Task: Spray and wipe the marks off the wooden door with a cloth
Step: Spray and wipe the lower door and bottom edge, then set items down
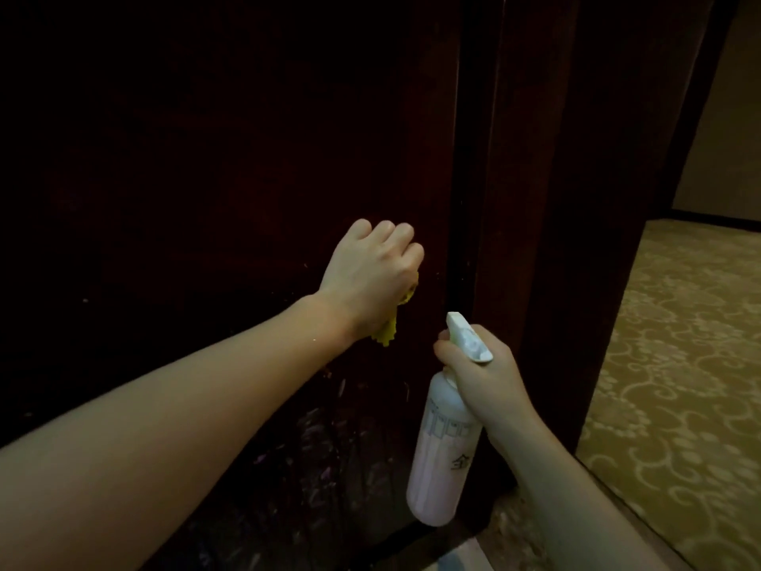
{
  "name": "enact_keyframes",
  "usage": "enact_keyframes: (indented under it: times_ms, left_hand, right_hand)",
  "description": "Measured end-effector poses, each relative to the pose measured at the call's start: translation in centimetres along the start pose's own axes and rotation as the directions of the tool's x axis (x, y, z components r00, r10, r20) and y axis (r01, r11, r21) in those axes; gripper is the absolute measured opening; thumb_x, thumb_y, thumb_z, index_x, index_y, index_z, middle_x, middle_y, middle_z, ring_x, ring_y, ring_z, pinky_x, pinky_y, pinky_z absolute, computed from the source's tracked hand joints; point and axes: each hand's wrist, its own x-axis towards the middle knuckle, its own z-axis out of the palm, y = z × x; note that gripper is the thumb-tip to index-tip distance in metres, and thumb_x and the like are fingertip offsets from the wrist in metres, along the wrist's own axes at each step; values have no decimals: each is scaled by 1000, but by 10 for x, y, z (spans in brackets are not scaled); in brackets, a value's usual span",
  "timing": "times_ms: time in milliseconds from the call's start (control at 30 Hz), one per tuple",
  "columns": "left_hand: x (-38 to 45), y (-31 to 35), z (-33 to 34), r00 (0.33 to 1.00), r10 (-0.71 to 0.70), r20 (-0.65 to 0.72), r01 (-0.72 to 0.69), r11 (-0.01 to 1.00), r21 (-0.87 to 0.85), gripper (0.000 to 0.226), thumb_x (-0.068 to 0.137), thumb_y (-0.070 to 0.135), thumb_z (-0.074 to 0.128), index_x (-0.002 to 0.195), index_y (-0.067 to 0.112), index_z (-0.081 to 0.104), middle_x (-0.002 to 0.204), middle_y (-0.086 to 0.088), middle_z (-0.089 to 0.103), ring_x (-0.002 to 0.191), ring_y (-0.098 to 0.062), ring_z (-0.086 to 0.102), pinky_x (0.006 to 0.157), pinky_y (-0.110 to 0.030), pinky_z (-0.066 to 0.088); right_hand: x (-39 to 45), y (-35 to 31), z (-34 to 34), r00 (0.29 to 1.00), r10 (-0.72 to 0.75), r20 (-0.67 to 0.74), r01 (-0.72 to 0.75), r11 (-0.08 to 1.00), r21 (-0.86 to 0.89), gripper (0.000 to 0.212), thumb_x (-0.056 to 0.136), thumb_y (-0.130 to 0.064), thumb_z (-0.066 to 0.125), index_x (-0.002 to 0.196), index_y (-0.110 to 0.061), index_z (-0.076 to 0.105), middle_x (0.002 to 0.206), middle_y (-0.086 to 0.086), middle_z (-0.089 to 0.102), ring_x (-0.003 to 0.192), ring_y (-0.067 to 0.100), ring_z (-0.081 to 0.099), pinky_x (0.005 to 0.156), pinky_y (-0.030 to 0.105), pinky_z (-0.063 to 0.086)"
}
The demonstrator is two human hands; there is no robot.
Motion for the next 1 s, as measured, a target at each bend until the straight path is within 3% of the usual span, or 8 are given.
enact_keyframes:
  times_ms: [233, 367, 500, 567, 633, 733, 867, 1000]
  left_hand:
    - [-17, 19, -5, 974, -226, 6, 224, 965, -133, 22, 92, 31, 60, 93, 9, 60, 92, -8, 55, 73, -19, 51, 60, -28, 33]
    - [-19, 32, -10, 921, -388, 39, 384, 886, -260, 24, 96, 33, 47, 100, 10, 53, 95, -4, 49, 74, -14, 48, 49, -27, 34]
    - [-20, 43, -13, 896, -435, 88, 435, 819, -375, 13, 100, 27, 40, 111, 19, 40, 89, 3, 48, 71, -20, 53, 53, -32, 32]
    - [-23, 45, -9, 899, -417, 134, 437, 835, -334, 26, 99, 22, 40, 125, 23, 41, 98, -1, 53, 76, -23, 56, 57, -33, 35]
    - [-26, 46, -8, 874, -460, 158, 485, 804, -345, 25, 100, 22, 40, 122, 22, 52, 98, -1, 53, 77, -23, 56, 58, -33, 39]
    - [-26, 53, -10, 747, -618, 246, 646, 586, -490, 26, 102, 36, 33, 104, 23, 55, 93, 6, 52, 82, -18, 56, 69, -36, 47]
    - [-27, 62, -12, 484, -696, 531, 802, 109, -588, 35, 88, 61, 48, 86, 27, 51, 85, 6, 59, 76, -10, 58, 63, -28, 45]
    - [-41, 58, -17, 289, -644, 708, 781, -269, -564, 34, 80, 51, 68, 76, 20, 55, 74, 0, 63, 72, -18, 63, 71, -43, 55]
  right_hand:
    - [9, 9, -6, 972, -157, -173, 132, 980, -148, 32, 81, -18, 62, 55, -17, 45, 51, -7, 45, 47, 8, 42, 46, 28, 35]
    - [12, 14, -5, 981, -180, -72, 177, 983, -47, 29, 82, -15, 63, 58, -12, 47, 51, -9, 44, 47, 5, 40, 44, 21, 34]
    - [20, 11, -5, 971, -230, 71, 228, 973, 40, 19, 84, -17, 65, 71, -9, 54, 57, -11, 48, 53, 4, 44, 48, 19, 38]
    - [22, 12, -3, 961, -268, 63, 267, 964, 21, 21, 83, -17, 65, 68, -12, 53, 56, -11, 48, 52, 4, 45, 48, 20, 38]
    - [22, 13, -1, 955, -293, 44, 295, 955, -40, 20, 82, -20, 63, 65, -19, 53, 55, -10, 51, 50, 4, 46, 49, 25, 40]
    - [19, 11, 4, 951, -307, 37, 309, 949, -59, 22, 74, -30, 56, 57, -23, 46, 52, -11, 50, 47, 5, 44, 46, 27, 36]
    - [12, 6, 12, 949, -265, 171, 231, 953, 198, 19, 69, -28, 55, 61, -12, 51, 61, 4, 54, 56, 20, 49, 53, 43, 42]
    - [7, 5, 17, 930, -212, 300, 130, 953, 273, 21, 69, -29, 61, 70, -8, 56, 70, 10, 57, 65, 25, 54, 60, 44, 45]
